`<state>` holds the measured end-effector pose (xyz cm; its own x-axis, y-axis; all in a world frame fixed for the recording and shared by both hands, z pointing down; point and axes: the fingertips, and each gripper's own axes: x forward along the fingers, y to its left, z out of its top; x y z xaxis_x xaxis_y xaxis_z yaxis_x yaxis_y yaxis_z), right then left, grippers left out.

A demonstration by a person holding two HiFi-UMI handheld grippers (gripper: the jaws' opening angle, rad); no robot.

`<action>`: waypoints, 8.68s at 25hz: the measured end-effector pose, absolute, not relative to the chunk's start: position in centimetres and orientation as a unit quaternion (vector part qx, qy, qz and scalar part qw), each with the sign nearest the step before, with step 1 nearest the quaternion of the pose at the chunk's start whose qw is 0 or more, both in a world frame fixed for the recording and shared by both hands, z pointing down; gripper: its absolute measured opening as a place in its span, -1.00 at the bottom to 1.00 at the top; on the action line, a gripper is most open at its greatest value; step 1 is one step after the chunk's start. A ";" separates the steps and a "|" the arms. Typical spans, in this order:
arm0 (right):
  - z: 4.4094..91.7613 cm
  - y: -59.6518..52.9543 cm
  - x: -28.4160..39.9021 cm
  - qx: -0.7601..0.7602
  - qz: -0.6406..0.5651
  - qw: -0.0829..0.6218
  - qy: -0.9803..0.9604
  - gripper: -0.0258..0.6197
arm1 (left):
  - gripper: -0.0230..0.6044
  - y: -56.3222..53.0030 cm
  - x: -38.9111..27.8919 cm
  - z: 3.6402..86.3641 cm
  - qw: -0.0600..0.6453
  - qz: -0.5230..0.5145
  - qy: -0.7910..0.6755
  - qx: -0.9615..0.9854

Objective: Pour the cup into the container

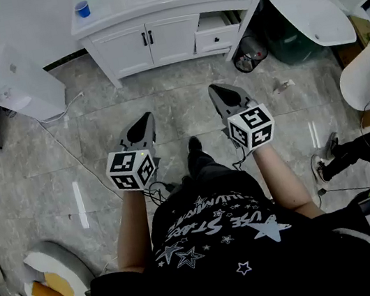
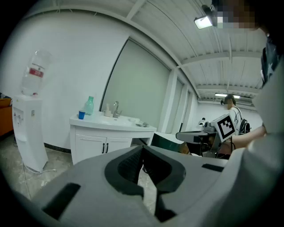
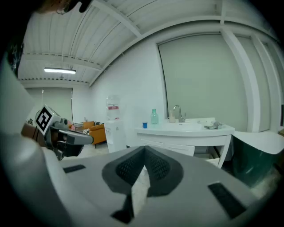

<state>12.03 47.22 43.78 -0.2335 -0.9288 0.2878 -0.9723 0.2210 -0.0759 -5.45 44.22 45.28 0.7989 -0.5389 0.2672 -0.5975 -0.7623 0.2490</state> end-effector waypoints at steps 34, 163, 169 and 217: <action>45.8 42.9 14.7 0.624 0.137 0.069 -0.766 -0.57 | -0.90 39.8 -5.9 47.2 0.185 0.104 -0.344 0.915; 55.8 -26.0 -10.0 0.245 0.080 0.226 -0.939 -0.04 | -0.90 -25.1 -19.7 51.4 0.211 0.094 -0.533 0.814; 53.8 -26.7 -7.7 0.273 0.096 0.207 -0.934 -0.06 | -0.90 -26.0 -19.5 50.6 0.210 0.089 -0.529 0.818; 34.8 -45.7 6.9 0.399 0.082 0.246 -0.880 -0.06 | -0.90 -41.6 -9.0 37.9 0.134 0.070 -0.435 0.888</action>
